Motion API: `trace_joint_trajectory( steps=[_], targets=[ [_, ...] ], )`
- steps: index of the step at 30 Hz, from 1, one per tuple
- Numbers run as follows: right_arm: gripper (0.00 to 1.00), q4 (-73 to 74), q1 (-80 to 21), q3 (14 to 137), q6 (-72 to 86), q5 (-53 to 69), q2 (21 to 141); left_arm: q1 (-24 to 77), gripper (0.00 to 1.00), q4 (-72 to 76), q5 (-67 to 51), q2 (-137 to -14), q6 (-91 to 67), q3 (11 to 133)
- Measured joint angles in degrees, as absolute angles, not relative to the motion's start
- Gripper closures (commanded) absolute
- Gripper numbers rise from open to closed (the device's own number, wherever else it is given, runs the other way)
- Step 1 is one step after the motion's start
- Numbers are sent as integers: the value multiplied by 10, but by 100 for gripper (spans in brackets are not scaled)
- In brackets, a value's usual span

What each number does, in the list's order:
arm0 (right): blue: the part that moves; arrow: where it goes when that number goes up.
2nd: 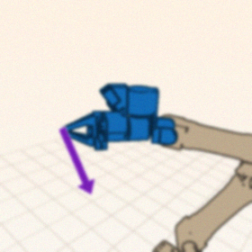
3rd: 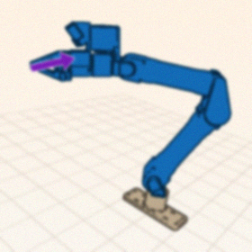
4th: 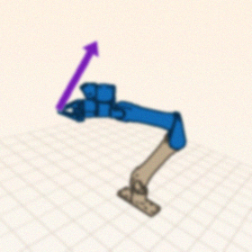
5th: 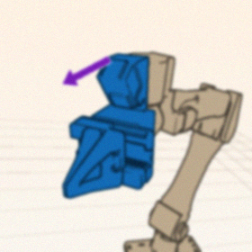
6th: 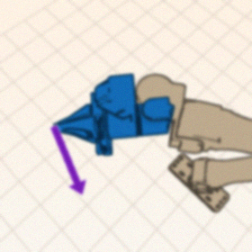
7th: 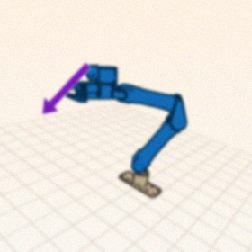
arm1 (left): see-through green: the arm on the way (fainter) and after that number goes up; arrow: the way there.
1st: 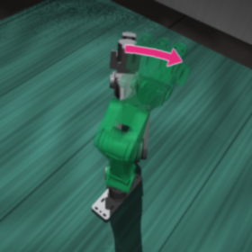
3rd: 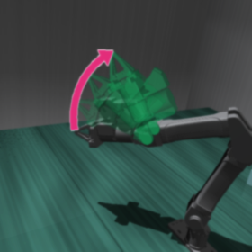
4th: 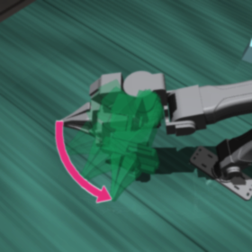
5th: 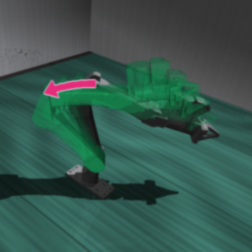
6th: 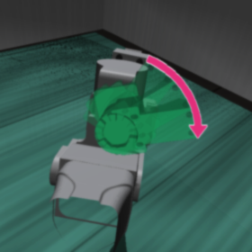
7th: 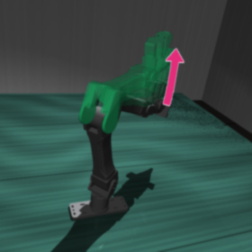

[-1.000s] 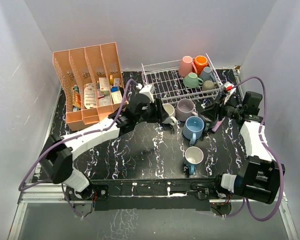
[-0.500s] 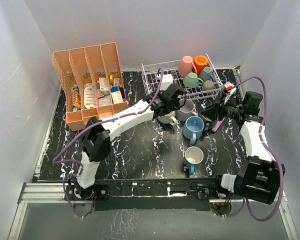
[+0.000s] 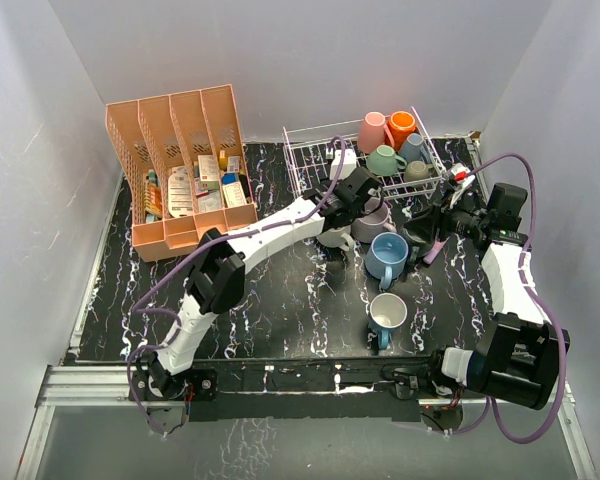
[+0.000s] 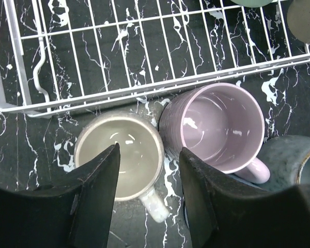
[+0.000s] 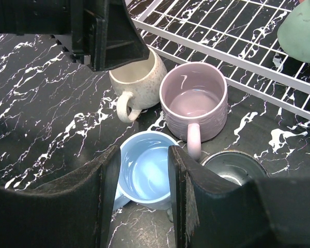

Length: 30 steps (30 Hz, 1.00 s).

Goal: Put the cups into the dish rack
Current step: Pick up the cup at the center of the board.

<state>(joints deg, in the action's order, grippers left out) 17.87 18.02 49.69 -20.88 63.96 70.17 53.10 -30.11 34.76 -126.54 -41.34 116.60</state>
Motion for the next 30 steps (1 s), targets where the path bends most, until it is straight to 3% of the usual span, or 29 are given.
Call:
trace_joint_trajectory(
  steps=[30],
  targets=[
    [55,179,181,497,-209,627,702,509,62,-305,325,-1351,-449,1211]
  ],
)
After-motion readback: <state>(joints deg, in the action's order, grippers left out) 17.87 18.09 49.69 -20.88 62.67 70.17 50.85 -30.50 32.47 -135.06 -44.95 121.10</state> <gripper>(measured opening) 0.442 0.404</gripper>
